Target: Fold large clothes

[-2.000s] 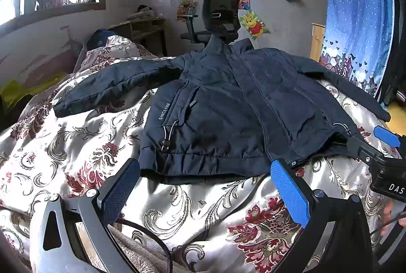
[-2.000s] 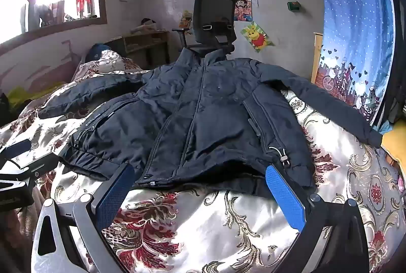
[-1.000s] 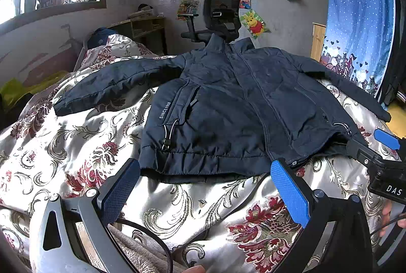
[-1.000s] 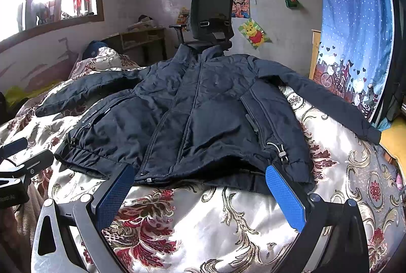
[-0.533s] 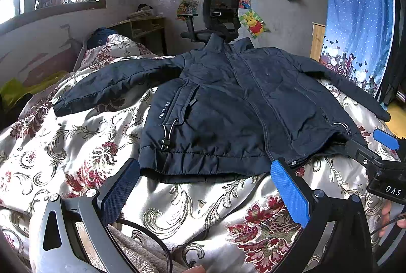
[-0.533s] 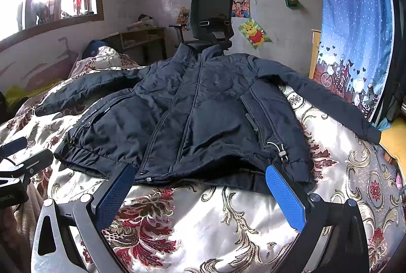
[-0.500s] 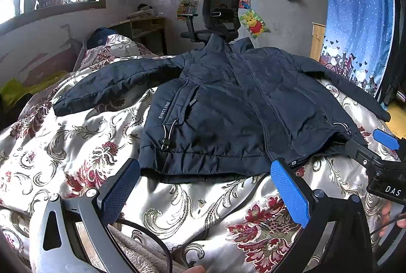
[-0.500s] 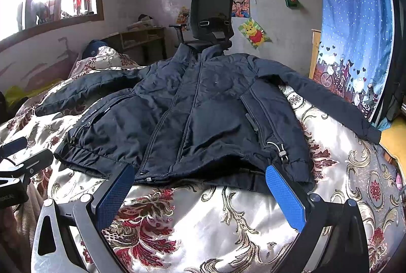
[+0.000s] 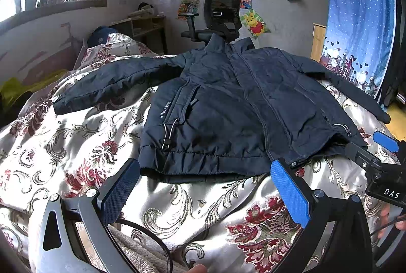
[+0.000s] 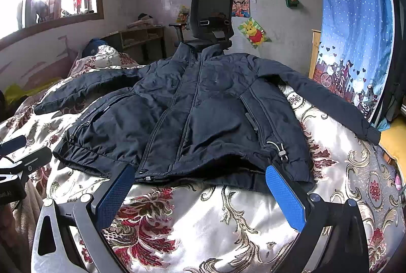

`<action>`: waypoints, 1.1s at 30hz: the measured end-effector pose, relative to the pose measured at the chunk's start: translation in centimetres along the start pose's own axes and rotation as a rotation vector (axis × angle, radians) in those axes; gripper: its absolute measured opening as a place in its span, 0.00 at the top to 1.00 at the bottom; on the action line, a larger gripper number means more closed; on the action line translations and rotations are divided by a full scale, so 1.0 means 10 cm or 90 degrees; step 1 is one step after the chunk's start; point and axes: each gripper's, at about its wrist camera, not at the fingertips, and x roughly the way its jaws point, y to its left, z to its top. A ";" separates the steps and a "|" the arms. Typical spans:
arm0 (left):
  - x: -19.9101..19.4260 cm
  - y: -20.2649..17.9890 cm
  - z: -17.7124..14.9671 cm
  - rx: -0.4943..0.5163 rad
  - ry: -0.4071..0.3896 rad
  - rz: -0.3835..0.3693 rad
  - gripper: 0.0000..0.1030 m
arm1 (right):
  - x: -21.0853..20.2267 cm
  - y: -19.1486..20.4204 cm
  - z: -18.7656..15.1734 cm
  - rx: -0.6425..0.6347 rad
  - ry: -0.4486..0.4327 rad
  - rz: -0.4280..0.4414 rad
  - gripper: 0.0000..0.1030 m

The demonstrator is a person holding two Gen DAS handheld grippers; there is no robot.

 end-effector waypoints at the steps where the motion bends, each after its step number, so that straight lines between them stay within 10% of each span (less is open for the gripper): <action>1: 0.00 -0.01 0.00 0.000 0.000 0.000 0.02 | 0.00 0.00 0.00 0.000 0.000 0.000 0.00; 33: -0.02 -0.04 -0.01 0.003 0.001 -0.005 0.02 | 0.00 0.08 0.06 -0.001 0.004 -0.001 0.00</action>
